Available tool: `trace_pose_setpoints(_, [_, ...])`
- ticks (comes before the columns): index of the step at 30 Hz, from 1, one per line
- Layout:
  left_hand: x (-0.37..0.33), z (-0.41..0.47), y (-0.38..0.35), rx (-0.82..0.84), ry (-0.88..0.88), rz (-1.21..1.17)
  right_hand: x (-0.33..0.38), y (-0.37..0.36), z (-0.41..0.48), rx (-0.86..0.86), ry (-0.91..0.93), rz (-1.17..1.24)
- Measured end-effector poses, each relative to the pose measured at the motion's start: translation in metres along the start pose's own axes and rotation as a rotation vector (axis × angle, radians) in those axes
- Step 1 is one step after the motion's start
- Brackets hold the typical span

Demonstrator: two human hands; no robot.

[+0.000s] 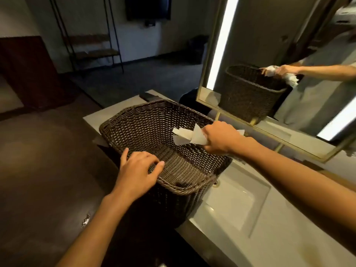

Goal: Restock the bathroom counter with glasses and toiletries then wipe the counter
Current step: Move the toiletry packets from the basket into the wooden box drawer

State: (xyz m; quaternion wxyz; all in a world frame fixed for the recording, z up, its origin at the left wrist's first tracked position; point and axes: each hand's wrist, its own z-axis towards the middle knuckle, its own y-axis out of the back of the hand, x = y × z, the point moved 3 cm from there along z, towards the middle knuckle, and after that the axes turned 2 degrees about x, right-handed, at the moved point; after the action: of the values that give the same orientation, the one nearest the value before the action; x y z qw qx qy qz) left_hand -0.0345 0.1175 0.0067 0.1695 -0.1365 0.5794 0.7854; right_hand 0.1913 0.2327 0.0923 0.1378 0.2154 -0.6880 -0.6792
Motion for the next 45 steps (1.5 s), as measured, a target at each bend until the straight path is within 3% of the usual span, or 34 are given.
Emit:
trace_pose_setpoints(6, [-0.071,0.011,0.009,0.077,-0.18,-0.096,-0.066,0.03,-0.082,-0.138,-0.167,0.117])
trace_pose_setpoints(10, [-0.142,0.017,-0.002,0.126,-0.33,-0.166,-0.12,0.012,-0.145,-0.124,-0.324,0.108])
trace_pose_setpoints(21, [-0.302,0.014,-0.124,0.416,-0.489,-0.201,-0.286,-0.084,-0.296,-0.054,-0.674,0.275])
trace_pose_setpoints(29, [-0.392,-0.001,-0.243,0.684,-0.413,-0.125,-0.39,-0.178,-0.332,0.015,-0.824,0.288])
trace_pose_setpoints(39, [-0.464,-0.007,-0.373,0.896,-0.127,-0.284,-0.453,-0.276,-0.298,-0.009,-0.768,0.206])
trace_pose_setpoints(45, [-0.484,-0.008,-0.425,0.936,0.077,-0.399,-0.466,-0.31,-0.296,-0.236,-0.747,0.267])
